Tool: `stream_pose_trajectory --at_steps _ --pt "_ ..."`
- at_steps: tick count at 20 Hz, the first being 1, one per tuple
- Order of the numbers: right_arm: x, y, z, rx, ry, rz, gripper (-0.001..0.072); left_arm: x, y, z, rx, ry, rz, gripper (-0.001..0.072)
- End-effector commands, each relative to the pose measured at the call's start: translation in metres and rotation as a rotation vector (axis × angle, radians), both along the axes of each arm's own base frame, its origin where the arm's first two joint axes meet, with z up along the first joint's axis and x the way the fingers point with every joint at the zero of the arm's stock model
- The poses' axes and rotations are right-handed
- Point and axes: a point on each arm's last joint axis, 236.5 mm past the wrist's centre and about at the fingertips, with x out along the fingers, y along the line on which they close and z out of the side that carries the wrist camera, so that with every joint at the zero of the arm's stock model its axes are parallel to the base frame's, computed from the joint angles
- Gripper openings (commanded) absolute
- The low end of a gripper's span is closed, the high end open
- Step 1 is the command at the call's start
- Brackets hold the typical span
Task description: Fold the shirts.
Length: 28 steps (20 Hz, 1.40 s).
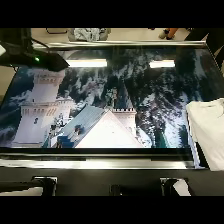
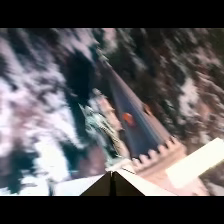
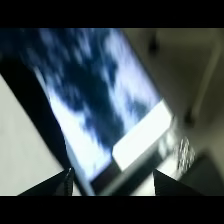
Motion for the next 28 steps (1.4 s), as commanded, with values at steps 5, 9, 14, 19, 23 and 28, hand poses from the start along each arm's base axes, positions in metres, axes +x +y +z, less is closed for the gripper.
stream_pose_trajectory --at_steps 5,9,14,19,23,28 --pt "0.175 0.256 -0.035 0.134 0.125 0.852 0.0586 -0.023 0.092 -0.085 0.320 0.317 0.368 0.0554" --pt "0.139 0.360 -0.163 0.449 0.667 1.082 0.0678 -0.110 0.091 -0.194 0.483 0.619 0.208 0.0705" --pt "0.165 0.396 -0.188 0.455 0.615 1.023 0.0678 -0.092 0.092 -0.194 0.346 0.471 0.378 0.0705" --pt "0.164 0.382 -0.193 0.413 0.646 0.978 0.0678 -0.091 0.093 -0.194 0.344 0.471 0.381 0.0705" --pt "0.164 0.382 -0.193 0.413 0.646 0.978 0.0678 -0.091 0.093 -0.196 0.347 0.476 0.380 0.0705" --pt "0.164 0.382 -0.193 0.413 0.646 0.978 0.0678 -0.091 0.093 -0.196 0.346 0.475 0.380 0.0705"
